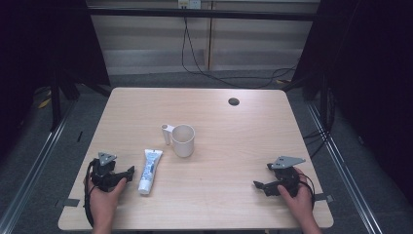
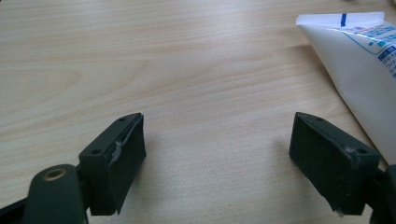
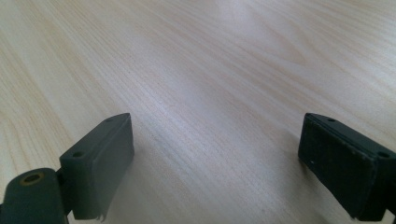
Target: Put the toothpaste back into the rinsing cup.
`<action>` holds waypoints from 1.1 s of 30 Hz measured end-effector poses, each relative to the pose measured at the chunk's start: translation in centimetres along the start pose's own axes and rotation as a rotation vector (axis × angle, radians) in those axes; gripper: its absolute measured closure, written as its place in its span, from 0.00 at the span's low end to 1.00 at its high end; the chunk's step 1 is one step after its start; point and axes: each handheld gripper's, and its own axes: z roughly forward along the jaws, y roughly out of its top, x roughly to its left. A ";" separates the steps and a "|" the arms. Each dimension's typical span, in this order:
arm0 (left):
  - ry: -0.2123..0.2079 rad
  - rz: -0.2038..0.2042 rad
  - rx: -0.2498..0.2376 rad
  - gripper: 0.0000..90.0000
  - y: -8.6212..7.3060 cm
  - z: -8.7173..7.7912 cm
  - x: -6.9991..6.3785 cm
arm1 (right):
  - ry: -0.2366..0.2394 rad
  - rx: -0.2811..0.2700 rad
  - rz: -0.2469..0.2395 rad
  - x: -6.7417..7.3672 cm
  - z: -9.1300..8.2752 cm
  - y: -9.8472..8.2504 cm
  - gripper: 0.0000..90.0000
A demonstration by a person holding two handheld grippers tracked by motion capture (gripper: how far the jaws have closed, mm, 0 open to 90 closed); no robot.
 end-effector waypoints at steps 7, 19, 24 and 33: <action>-0.001 0.000 0.000 0.20 0.0 0.0 0.0 | 0.002 0.000 0.000 0.0 0.0 0.0 0.11; -0.032 -0.010 0.052 0.26 0.7 -0.3 -0.2 | 0.001 0.001 0.000 0.0 0.0 0.0 0.11; -0.074 0.004 0.083 0.26 1.9 -0.7 -0.7 | 0.001 0.001 0.000 0.0 0.0 0.0 0.11; -0.153 -0.016 0.155 0.27 4.1 -1.0 -1.7 | 0.001 0.000 -0.001 0.0 0.0 0.0 0.11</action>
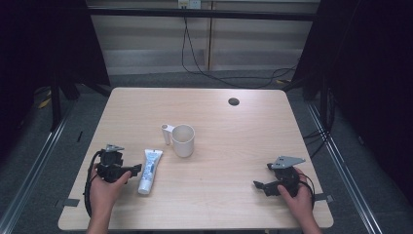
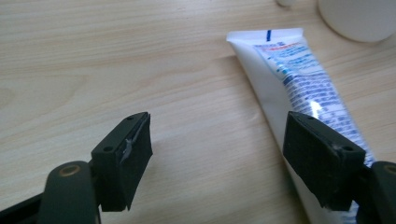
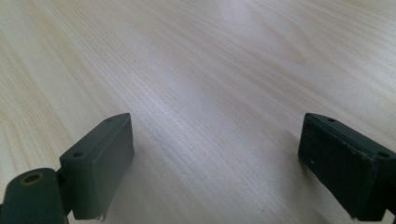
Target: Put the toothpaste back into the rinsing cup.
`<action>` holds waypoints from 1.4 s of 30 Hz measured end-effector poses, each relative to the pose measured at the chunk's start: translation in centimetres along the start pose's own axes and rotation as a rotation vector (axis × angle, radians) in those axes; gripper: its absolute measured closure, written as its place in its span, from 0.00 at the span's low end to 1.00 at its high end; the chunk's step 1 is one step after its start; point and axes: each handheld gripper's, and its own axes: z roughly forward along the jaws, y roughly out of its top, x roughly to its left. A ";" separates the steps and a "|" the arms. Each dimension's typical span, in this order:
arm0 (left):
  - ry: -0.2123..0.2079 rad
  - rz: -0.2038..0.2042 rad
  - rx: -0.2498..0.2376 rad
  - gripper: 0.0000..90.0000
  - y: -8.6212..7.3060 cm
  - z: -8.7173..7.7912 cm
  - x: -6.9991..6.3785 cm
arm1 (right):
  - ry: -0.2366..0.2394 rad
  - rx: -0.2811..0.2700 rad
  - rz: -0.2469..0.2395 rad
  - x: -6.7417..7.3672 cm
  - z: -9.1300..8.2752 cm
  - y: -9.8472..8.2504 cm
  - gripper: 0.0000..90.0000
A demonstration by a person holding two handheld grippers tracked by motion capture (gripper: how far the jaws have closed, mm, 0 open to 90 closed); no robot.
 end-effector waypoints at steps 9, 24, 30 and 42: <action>-0.044 -0.014 0.064 0.28 1.7 -0.2 -0.7 | 0.001 0.000 0.000 0.0 0.0 0.0 0.11; -0.072 -0.005 0.132 0.28 3.7 0.2 -1.9 | 0.000 0.000 0.000 0.0 0.0 0.0 0.11; -0.088 -0.010 0.153 0.29 4.1 0.5 -2.2 | 0.000 0.000 0.000 0.0 0.0 0.0 0.11; -0.093 -0.022 0.195 0.29 4.7 1.1 -2.6 | 0.000 0.000 0.000 0.0 0.0 0.0 0.11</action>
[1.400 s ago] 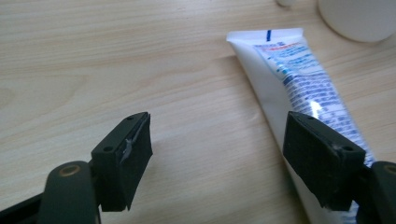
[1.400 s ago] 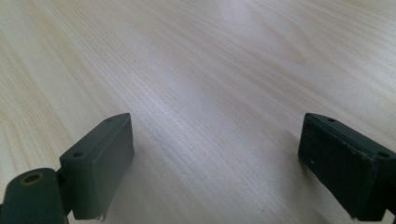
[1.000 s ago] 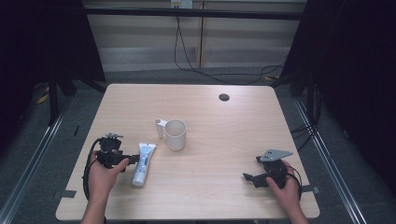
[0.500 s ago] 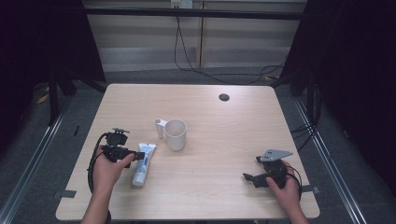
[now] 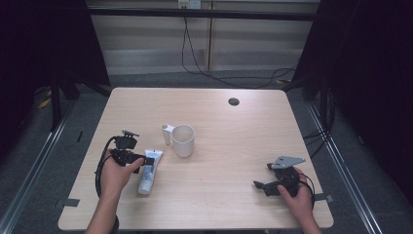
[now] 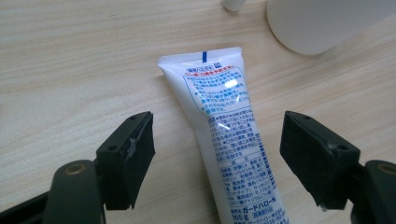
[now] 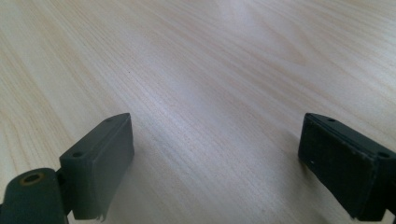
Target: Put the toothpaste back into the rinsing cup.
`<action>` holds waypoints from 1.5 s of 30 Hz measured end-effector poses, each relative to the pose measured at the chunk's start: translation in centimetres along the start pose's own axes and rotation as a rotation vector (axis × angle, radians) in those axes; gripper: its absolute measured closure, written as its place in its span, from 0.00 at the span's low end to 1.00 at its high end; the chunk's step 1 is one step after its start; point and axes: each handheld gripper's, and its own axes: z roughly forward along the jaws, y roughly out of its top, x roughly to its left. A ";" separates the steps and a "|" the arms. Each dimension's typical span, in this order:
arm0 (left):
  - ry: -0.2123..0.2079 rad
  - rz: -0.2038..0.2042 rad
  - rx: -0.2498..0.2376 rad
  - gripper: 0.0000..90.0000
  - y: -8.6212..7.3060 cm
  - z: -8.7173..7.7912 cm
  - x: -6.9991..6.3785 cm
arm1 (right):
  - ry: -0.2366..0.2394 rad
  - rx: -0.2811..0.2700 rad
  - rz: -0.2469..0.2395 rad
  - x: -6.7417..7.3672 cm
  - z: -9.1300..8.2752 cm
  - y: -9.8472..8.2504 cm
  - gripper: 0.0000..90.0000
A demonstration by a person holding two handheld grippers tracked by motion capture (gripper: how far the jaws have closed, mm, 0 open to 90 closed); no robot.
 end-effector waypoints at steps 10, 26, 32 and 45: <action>-0.005 -0.004 0.014 0.30 0.4 0.7 -0.3 | 0.000 0.000 0.000 0.0 0.0 0.0 0.11; 0.000 -0.009 0.055 0.32 0.6 2.4 -0.7 | 0.001 0.000 0.000 0.0 0.0 0.0 0.11; 0.004 -0.028 0.064 0.37 0.5 3.1 -0.7 | 0.000 0.000 0.000 0.0 0.0 0.0 0.11; 0.040 -0.037 0.064 0.52 0.5 3.5 -1.2 | 0.000 0.000 0.000 0.0 0.0 0.0 0.11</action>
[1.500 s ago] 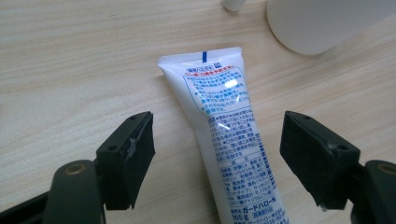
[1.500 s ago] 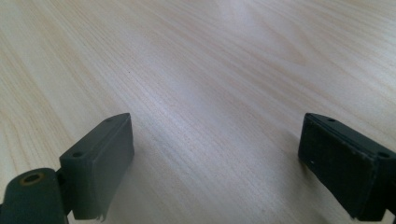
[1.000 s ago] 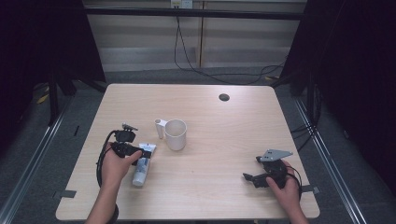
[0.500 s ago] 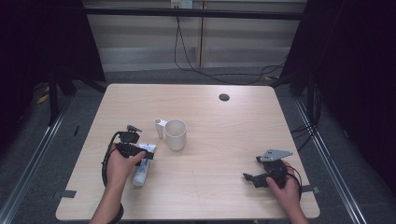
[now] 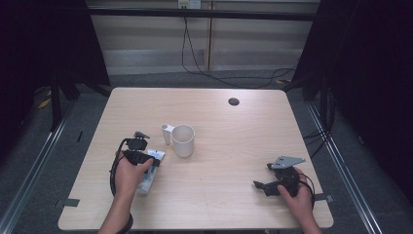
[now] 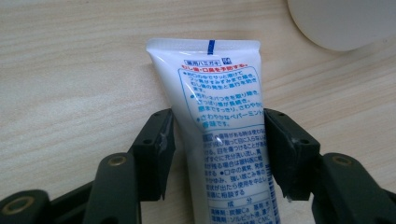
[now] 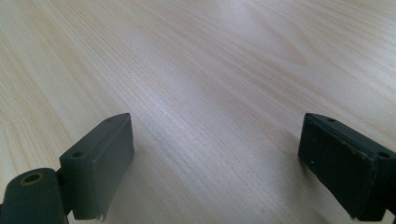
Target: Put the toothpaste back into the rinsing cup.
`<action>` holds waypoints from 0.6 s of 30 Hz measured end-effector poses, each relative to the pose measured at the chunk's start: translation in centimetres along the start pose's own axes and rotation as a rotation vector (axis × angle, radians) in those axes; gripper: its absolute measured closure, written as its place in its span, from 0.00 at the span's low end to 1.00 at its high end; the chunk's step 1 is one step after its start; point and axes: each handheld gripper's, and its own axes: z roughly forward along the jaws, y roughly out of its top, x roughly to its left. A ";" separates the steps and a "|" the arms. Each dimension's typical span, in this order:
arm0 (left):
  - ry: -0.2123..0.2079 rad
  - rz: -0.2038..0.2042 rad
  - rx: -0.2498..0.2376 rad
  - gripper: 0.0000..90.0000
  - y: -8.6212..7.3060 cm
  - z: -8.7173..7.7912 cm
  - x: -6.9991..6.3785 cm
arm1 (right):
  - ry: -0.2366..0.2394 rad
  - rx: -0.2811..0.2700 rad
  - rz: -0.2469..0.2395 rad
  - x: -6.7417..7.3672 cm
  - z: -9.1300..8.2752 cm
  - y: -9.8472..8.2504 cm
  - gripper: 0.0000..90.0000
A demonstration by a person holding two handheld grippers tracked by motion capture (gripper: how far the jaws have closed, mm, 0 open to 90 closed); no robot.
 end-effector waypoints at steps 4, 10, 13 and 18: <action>-0.008 -0.007 0.008 0.60 0.1 -0.1 -0.4 | 0.000 0.000 0.000 0.0 0.0 0.0 0.11; 0.019 0.016 -0.030 0.73 0.1 -1.2 -0.6 | -0.001 0.002 0.000 0.0 0.0 0.0 0.11; 0.015 0.011 -0.049 0.74 0.0 -1.4 -0.6 | -0.001 0.003 -0.001 0.0 0.0 0.0 0.11; -0.002 0.014 -0.098 0.74 -0.2 -2.2 -0.5 | 0.000 0.002 0.000 0.0 0.0 0.0 0.11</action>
